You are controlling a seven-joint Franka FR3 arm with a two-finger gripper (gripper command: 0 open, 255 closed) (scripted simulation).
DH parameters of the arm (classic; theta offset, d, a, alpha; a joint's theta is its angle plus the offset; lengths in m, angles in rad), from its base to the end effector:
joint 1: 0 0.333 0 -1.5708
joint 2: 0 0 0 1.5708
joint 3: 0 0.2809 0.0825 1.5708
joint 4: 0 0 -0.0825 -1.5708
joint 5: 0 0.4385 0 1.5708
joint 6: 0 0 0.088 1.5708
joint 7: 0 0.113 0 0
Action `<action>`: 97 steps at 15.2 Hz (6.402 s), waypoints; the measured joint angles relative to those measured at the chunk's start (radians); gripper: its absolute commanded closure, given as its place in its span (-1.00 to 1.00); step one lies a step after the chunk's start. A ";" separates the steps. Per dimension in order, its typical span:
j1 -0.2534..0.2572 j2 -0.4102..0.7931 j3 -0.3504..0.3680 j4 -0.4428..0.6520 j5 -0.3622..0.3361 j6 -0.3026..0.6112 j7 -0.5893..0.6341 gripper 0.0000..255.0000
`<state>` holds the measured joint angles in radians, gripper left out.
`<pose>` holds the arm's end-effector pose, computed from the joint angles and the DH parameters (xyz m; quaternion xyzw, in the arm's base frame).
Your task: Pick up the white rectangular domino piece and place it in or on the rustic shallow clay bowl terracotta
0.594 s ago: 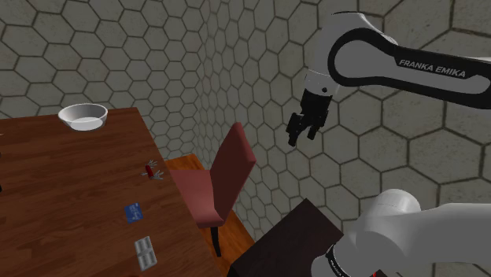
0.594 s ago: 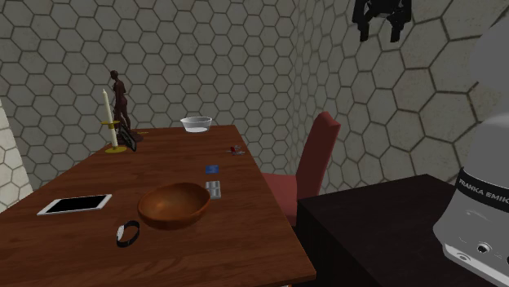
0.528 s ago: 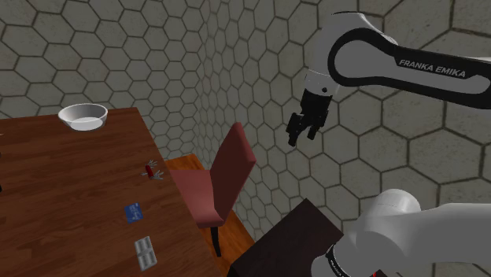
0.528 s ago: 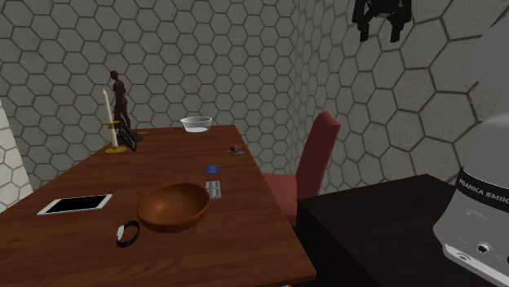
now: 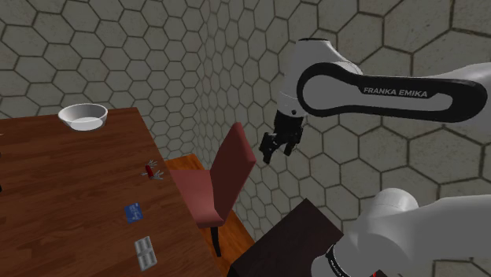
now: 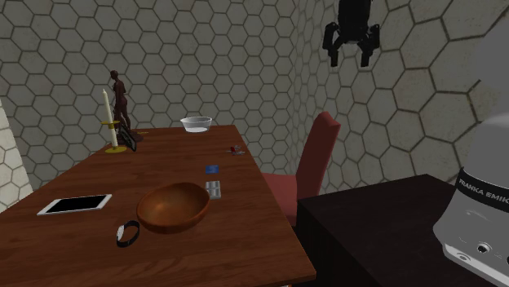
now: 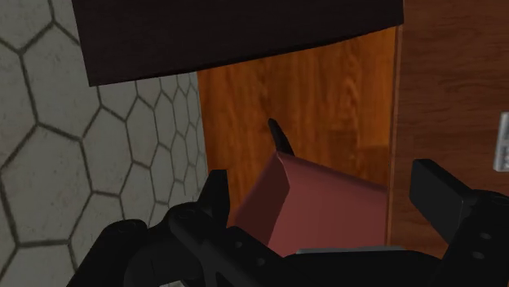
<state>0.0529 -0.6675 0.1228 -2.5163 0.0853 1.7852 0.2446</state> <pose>0.4093 0.0781 0.4432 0.9977 -0.0592 -0.0332 0.0031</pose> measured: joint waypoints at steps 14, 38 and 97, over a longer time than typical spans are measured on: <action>0.065 0.390 0.232 0.001 0.057 0.425 0.246 -1.00; 0.357 1.344 0.206 0.632 -0.420 0.724 0.820 -1.00; 0.376 1.210 0.271 0.679 -0.356 0.548 0.836 1.00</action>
<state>0.4289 0.5428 0.3934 -1.8371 -0.2707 2.3329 1.0806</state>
